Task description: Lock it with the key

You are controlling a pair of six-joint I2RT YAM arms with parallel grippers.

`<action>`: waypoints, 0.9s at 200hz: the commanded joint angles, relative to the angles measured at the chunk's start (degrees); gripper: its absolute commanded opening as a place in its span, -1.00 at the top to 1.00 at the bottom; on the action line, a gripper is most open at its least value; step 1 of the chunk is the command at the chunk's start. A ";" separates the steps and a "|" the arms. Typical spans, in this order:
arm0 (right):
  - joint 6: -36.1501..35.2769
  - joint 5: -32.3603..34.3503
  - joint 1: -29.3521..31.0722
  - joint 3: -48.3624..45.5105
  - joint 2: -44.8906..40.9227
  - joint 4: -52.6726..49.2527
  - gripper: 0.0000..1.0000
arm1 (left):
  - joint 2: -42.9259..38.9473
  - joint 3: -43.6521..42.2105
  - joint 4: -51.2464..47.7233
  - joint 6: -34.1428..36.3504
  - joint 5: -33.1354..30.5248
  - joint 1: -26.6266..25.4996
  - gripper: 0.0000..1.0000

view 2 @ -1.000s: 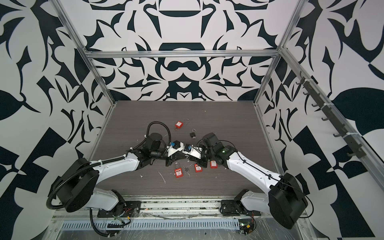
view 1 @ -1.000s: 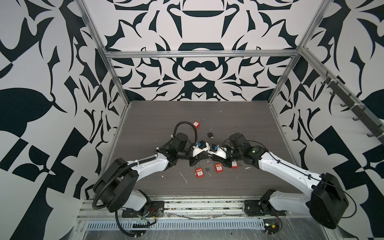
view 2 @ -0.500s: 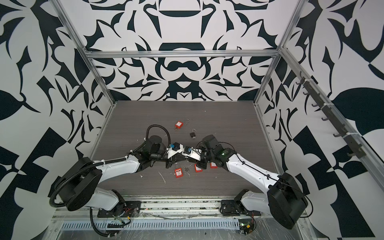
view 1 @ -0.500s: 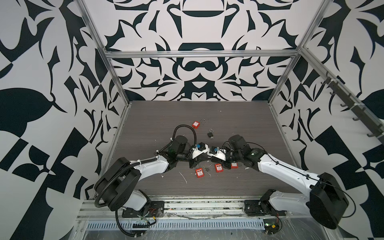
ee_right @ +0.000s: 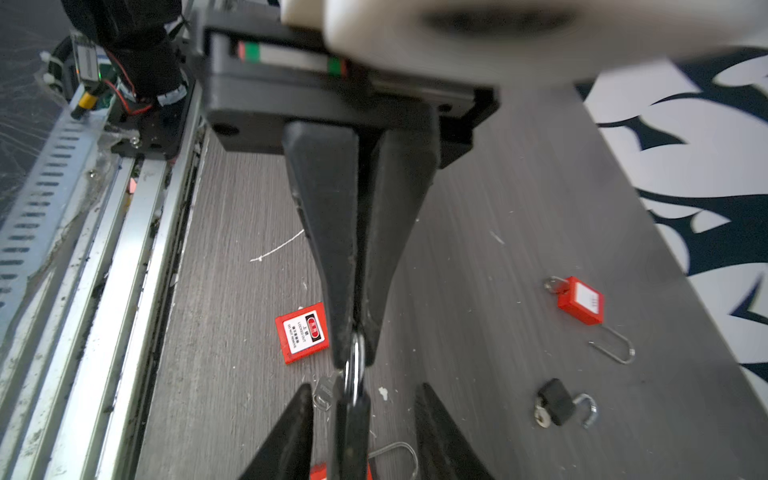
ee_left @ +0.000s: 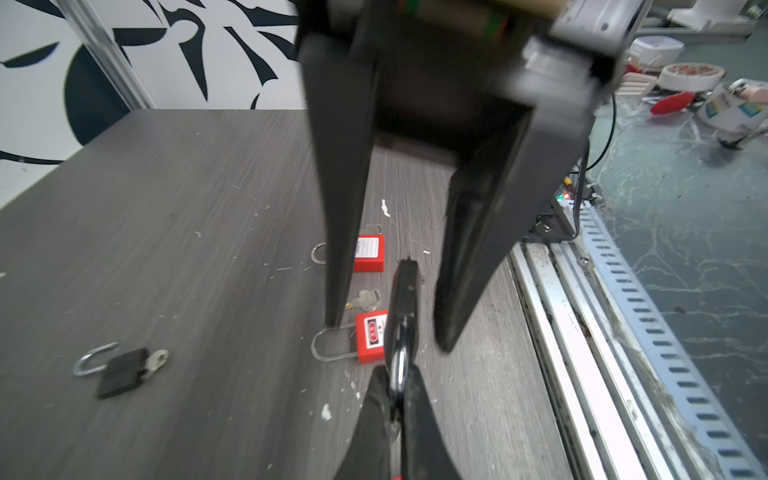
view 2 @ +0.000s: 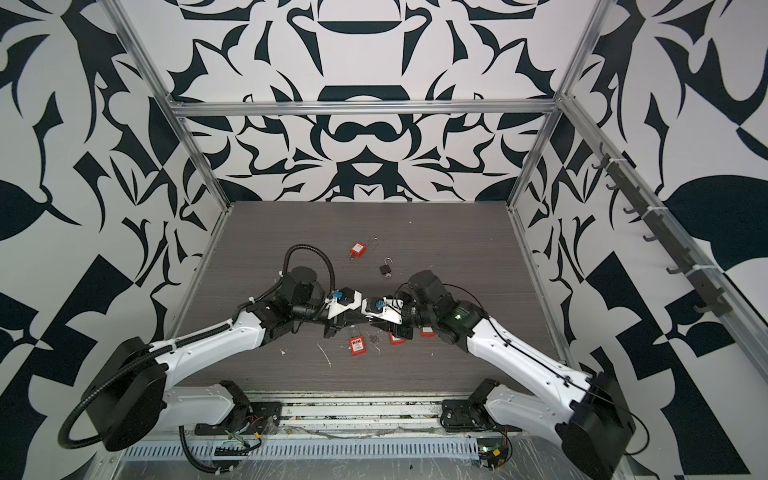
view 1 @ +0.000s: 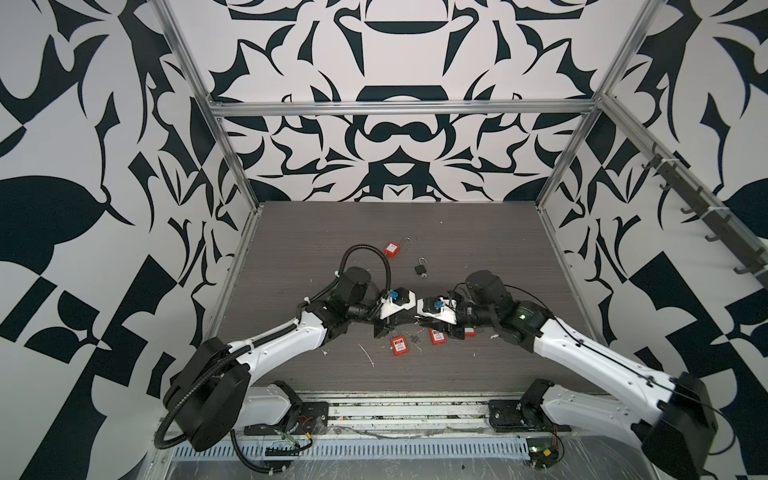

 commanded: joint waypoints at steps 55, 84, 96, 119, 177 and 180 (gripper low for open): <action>2.19 3.06 0.25 4.15 -4.46 -12.72 0.35 | -1.74 4.45 -11.12 6.06 0.71 0.87 1.00; 2.16 1.45 0.25 4.23 -2.30 -10.61 0.42 | -2.26 4.49 -11.11 5.80 0.74 0.87 1.00; 2.17 1.54 0.25 4.07 -1.61 -10.61 0.43 | -2.74 4.21 -11.00 5.63 0.47 0.87 1.00; 2.51 2.08 0.25 4.00 -0.07 -10.38 0.51 | -2.97 3.81 -10.81 5.36 0.56 0.78 1.00; 3.18 0.84 0.25 3.22 2.23 -6.30 0.66 | -3.12 3.68 -11.00 5.70 0.73 0.69 1.00; 3.02 0.80 0.22 3.24 2.32 -6.20 0.67 | -3.10 3.67 -11.11 5.71 0.73 0.69 1.00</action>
